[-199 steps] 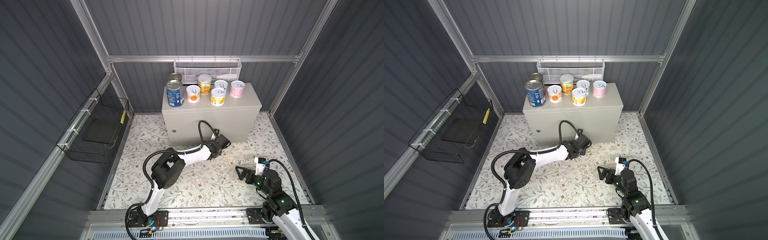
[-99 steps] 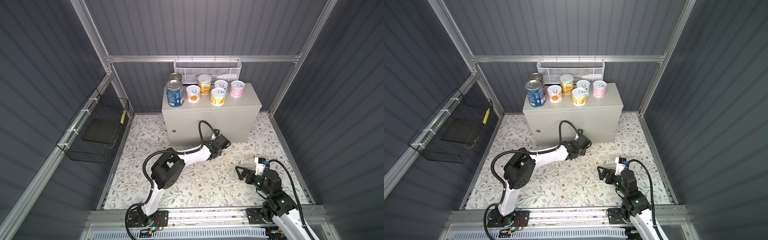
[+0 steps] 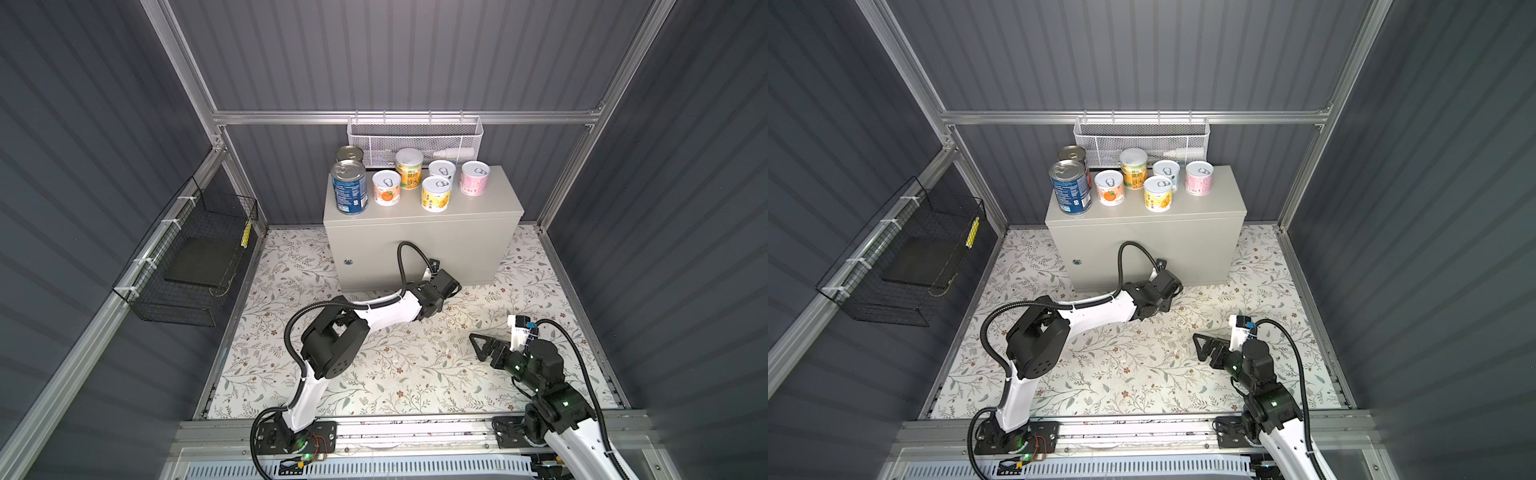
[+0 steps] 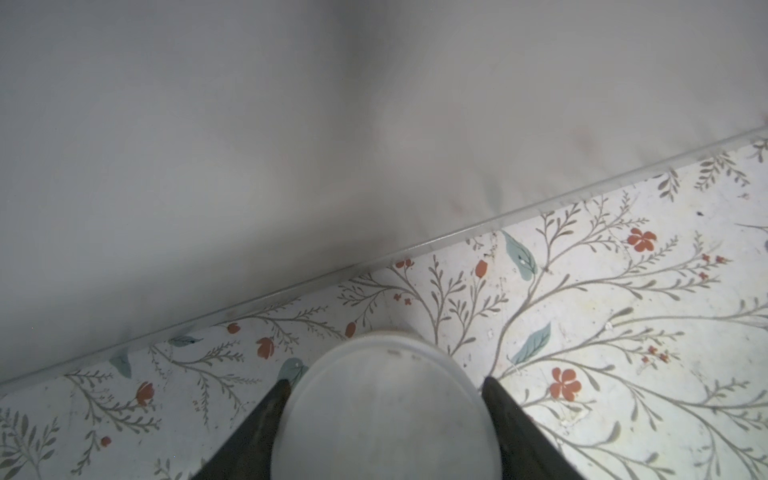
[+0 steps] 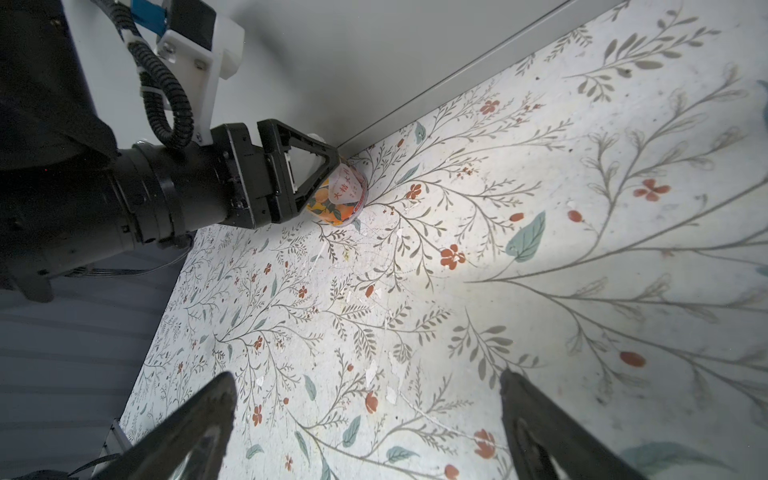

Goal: Place and organize the canned foods onto the counter

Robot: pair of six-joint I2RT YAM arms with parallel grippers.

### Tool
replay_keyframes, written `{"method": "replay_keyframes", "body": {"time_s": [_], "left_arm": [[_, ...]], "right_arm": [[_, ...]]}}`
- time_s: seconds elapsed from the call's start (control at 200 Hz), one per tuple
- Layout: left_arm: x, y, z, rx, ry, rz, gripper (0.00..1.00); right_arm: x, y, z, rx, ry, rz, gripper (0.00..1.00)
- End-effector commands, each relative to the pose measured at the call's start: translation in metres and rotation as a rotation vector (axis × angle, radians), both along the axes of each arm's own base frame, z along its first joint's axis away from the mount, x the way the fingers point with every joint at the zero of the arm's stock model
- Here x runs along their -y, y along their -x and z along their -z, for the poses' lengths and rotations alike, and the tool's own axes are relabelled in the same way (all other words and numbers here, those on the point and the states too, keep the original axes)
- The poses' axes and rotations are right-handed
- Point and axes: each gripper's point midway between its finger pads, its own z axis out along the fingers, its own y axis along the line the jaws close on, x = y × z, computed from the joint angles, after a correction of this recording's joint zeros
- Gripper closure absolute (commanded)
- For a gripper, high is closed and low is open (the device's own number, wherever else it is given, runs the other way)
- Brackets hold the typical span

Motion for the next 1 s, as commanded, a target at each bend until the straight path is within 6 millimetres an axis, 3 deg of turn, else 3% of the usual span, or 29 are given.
{"method": "replay_keyframes", "body": {"time_s": [0.0,0.25,0.58,0.996], "left_arm": [[-0.013,0.015,0.012,-0.056,-0.097,0.035,0.30],[-0.012,0.014,0.011,-0.056,-0.094,0.029,0.22],[-0.005,0.014,0.002,-0.050,-0.058,0.054,0.46],[-0.018,0.029,-0.011,-0.082,-0.082,0.090,0.53]], "right_arm": [[-0.002,0.003,0.003,-0.013,-0.008,-0.011,0.01],[-0.012,0.007,0.001,-0.012,-0.036,-0.068,0.01],[-0.024,0.016,0.002,-0.019,-0.061,-0.153,0.01],[-0.029,0.022,-0.011,0.048,-0.060,-0.209,0.01]]}}
